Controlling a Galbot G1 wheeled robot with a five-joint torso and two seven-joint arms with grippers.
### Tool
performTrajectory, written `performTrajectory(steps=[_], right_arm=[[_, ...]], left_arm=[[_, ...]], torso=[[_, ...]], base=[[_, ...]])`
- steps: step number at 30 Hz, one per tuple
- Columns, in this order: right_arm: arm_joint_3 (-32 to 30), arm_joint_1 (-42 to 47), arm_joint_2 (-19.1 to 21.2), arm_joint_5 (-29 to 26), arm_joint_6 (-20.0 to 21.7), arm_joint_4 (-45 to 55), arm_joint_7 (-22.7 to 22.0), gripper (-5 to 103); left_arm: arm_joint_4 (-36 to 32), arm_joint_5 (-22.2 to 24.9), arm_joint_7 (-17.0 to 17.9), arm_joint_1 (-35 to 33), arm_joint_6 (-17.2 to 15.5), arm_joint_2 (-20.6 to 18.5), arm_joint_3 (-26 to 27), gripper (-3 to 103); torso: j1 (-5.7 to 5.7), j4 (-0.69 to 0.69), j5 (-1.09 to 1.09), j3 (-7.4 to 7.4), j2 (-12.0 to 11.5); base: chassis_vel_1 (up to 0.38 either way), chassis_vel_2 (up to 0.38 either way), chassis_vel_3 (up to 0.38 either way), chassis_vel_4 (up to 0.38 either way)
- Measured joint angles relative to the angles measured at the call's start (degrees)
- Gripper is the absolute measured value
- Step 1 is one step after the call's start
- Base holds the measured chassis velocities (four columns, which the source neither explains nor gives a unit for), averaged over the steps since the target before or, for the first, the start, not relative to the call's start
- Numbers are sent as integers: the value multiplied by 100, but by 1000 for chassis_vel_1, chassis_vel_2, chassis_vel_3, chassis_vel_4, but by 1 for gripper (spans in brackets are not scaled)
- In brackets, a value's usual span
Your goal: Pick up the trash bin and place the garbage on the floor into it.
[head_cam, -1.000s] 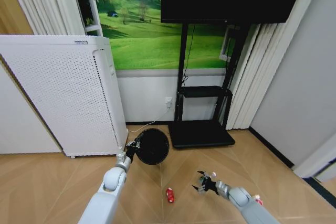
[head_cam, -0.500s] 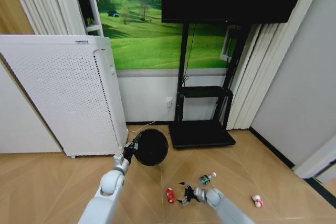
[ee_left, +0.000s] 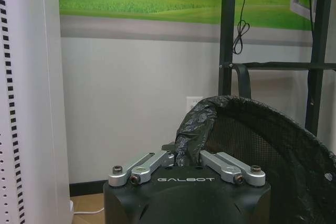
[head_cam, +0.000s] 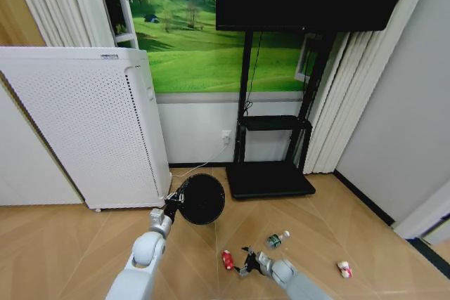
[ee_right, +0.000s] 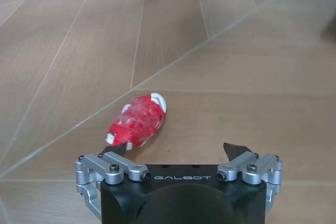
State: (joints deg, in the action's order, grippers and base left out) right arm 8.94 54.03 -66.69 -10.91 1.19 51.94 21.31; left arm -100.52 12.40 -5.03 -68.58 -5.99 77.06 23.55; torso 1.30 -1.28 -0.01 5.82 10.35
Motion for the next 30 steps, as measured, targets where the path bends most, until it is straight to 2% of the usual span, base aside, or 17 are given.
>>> performTrajectory(steps=[2, 5, 6, 7, 8, 10, 11, 14, 15, 17, 23, 26, 30], right_arm=[[38, 46, -5, -245, 236, 55, 13, 100], [43, 61, -5, -310, 324, 80, 24, 100], [74, 96, 6, -581, 539, 162, -32, 100], [180, 138, 33, -1237, 882, 310, -387, 100], [180, 138, 33, -1237, 882, 310, -387, 100], [330, 159, 16, -2105, 1403, 501, -1013, 100], [330, 159, 16, -2105, 1403, 501, -1013, 100], [472, 109, -129, -3641, 2214, 783, -2306, 100], [472, 109, -129, -3641, 2214, 783, -2306, 100], [478, 46, -215, -4305, 2505, 880, -2767, 100], [476, -24, -275, -4690, 2660, 894, -3005, 100], [468, -26, -318, -4665, 2613, 855, -3012, 100], [463, -86, -459, -4340, 2362, 626, -2909, 100]], left_arm=[[11, -4, -22, 9, 0, -22, -10, 7], [11, -2, -26, 11, 1, -28, -10, 7], [11, 9, -37, 14, 1, -40, -4, 7], [18, 17, -48, 22, 1, -53, 19, 7], [18, 17, -48, 22, 1, -53, 19, 7], [50, 19, -65, 27, 0, -58, 48, 7], [50, 19, -65, 27, 0, -58, 48, 7], [81, 17, -95, 7, 0, -49, 73, 7], [81, 17, -95, 7, 0, -49, 73, 7], [104, 8, -117, -4, 3, -24, 94, 7], [122, -4, -146, -11, 19, 13, 124, 7], [134, -6, -156, -11, 22, 28, 134, 7], [150, -26, -186, -21, 24, 59, 137, 7]], torso=[[0, 0, 1, 0, 0], [0, 0, 1, 0, 0], [0, 0, 0, 0, 0], [0, 0, 0, 0, 0], [0, 0, 0, 0, 0], [0, 0, 0, 0, 0], [0, 0, 0, 0, 0], [0, 0, 0, 0, 0], [0, 0, 0, 0, 0], [0, 1, 1, 0, 0], [0, 0, 0, 0, 0], [0, 0, 0, 0, 0], [0, 0, 0, 0, 0]], base=[[0, 0, 0, 0], [0, 0, 0, 0], [0, 0, 0, 0], [0, 0, 0, 0], [0, 0, 0, 0], [0, 0, 0, 0], [0, 0, 0, 0], [0, 0, 0, 0], [0, 0, 0, 0], [0, 0, 0, 0], [0, 0, 0, 0], [0, 0, 0, 0], [0, 0, 0, 0]])
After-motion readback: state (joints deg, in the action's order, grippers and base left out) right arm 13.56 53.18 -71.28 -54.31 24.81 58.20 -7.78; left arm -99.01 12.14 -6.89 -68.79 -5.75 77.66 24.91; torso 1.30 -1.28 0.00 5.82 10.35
